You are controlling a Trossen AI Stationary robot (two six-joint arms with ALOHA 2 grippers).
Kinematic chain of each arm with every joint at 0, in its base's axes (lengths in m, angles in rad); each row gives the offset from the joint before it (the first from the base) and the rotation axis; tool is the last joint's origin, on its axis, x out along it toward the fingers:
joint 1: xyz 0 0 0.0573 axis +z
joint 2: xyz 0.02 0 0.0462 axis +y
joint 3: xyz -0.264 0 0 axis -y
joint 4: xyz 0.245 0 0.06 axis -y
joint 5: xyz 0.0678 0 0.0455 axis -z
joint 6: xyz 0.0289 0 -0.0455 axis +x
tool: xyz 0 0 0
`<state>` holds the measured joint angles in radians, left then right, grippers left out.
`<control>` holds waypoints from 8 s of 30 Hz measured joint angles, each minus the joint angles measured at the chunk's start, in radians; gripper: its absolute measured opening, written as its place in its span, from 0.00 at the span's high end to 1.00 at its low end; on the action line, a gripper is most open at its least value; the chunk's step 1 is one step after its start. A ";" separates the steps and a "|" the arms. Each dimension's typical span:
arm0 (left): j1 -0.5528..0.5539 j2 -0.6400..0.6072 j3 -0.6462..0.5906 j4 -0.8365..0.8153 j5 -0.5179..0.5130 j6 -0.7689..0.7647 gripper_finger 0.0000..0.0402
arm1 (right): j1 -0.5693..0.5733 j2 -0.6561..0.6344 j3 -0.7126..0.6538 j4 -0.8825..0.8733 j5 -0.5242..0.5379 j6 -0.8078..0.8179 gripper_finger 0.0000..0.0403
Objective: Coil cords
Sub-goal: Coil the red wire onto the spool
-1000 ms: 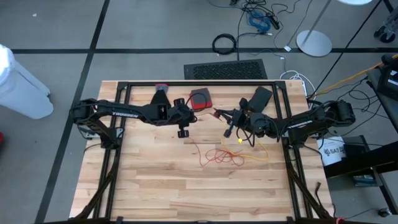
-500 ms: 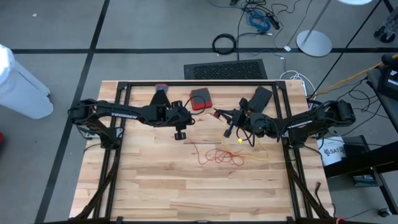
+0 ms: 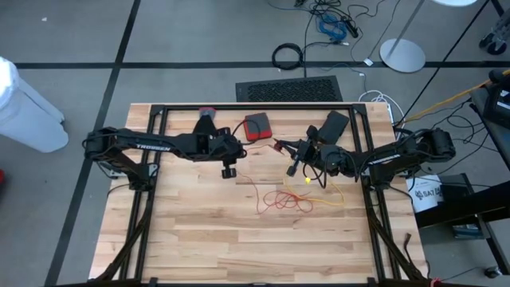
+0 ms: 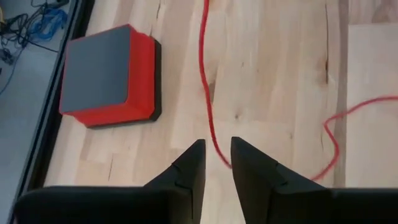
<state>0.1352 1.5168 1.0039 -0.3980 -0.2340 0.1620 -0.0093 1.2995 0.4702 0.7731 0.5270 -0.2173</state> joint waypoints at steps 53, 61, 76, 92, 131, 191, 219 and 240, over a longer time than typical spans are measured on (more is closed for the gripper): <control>-0.050 0.184 0.000 0.315 -0.174 0.027 1.00 | 0.000 0.000 -0.001 0.009 -0.001 0.005 1.00; -0.063 0.306 0.000 0.501 -0.143 0.007 1.00 | 0.000 0.000 -0.001 0.013 -0.002 0.014 1.00; -0.184 0.096 0.001 0.366 -0.339 0.082 0.83 | -0.005 0.000 -0.001 0.008 0.000 0.017 1.00; -0.104 0.114 -0.113 0.381 -0.356 0.025 0.66 | -0.004 0.000 -0.001 0.012 -0.002 0.022 1.00; -0.079 0.192 -0.132 0.566 -0.319 0.074 0.84 | -0.004 0.000 -0.001 0.008 -0.001 0.021 1.00; -0.041 0.260 -0.127 0.630 -0.288 -0.005 1.00 | -0.004 0.001 -0.001 0.058 -0.077 0.046 1.00; -0.099 0.384 0.109 0.735 -0.240 0.008 1.00 | -0.044 0.278 0.024 0.489 0.002 0.154 1.00; -0.138 0.326 0.117 0.677 -0.287 0.038 1.00 | -0.055 0.388 0.075 0.378 0.101 0.069 1.00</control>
<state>-0.0025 1.8430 1.1213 0.2786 -0.5212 0.1996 -0.0647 1.6873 0.5449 1.1510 0.6285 -0.1483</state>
